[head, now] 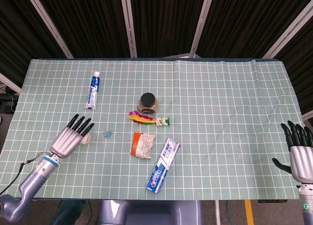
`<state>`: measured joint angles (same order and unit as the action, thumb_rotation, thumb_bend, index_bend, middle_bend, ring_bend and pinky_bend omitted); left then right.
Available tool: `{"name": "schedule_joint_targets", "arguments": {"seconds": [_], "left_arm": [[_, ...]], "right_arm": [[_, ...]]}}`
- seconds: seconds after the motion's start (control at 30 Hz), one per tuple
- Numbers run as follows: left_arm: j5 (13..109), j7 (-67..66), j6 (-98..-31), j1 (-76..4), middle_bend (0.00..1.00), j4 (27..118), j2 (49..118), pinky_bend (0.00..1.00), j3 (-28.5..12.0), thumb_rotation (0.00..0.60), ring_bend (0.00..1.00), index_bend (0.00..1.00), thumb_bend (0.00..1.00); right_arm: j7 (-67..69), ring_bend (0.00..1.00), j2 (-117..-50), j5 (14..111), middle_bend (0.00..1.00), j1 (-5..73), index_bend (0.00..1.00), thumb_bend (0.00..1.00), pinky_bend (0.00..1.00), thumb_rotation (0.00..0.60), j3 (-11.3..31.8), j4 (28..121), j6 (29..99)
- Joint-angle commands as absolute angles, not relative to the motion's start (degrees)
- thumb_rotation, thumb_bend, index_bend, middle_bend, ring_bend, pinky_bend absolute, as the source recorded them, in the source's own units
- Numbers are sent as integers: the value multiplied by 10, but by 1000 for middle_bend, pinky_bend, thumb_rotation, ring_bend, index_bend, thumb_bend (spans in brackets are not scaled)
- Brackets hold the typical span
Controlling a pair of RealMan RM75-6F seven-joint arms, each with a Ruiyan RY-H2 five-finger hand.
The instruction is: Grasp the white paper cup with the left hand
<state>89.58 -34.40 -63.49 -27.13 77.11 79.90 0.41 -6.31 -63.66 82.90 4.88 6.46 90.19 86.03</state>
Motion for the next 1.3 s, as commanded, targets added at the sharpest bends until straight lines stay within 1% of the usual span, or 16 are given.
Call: {"name": "schedule_joint_targets", "arguments": {"seconds": [0.03,0.13,0.3,0.43,0.5,0.6,0.7,0.83,0.93,1.07,1.17,1.3], "left_arm": [[853,-571,-648,-252,0,789,886,56,-2,600,0,8,0],[846,-592,-648,-253,2,771,904,69,-5,600,2,29,0],[842,-619,-653,-258,35,728,931,100,-9,600,17,73,0],[850,-608,-663,-261,72,695,944,138,-8,600,30,95,0],[852,-604,-667,-261,78,686,948,141,-9,600,37,104,0],[853,-600,-675,-261,92,669,957,158,-11,600,64,119,0],[852,-599,-674,-264,128,657,963,198,-12,600,105,156,0],[852,-595,-675,-266,224,645,970,272,-11,600,201,248,0],[851,-593,-675,-267,263,635,976,304,-11,600,246,307,4],[849,-589,-679,-266,321,624,982,354,-13,600,311,405,124],[839,-589,-680,-263,362,627,981,389,-17,600,351,467,138],[838,-578,-686,-262,399,633,972,427,-20,600,391,517,154]], "right_arm": [[-59,0,-635,828,0,48,0,0,0,600,65,901,861],[-58,0,-635,828,0,47,0,0,0,600,65,900,861],[-53,0,-633,824,0,48,0,0,0,600,66,899,859],[-53,0,-634,825,0,48,0,0,0,600,66,897,858],[-54,0,-634,824,0,49,0,0,0,600,66,897,857],[-54,0,-635,824,0,49,0,0,0,600,66,897,857],[-55,0,-635,824,0,49,0,0,0,600,66,897,856],[-54,0,-635,824,0,49,0,0,0,600,66,897,856],[-53,0,-635,823,0,49,0,0,0,600,66,897,855],[-53,0,-635,822,0,50,0,0,0,600,66,896,855],[-52,0,-635,821,0,50,0,0,0,600,67,895,853],[-53,0,-635,822,0,50,0,0,0,600,66,895,853]]}}
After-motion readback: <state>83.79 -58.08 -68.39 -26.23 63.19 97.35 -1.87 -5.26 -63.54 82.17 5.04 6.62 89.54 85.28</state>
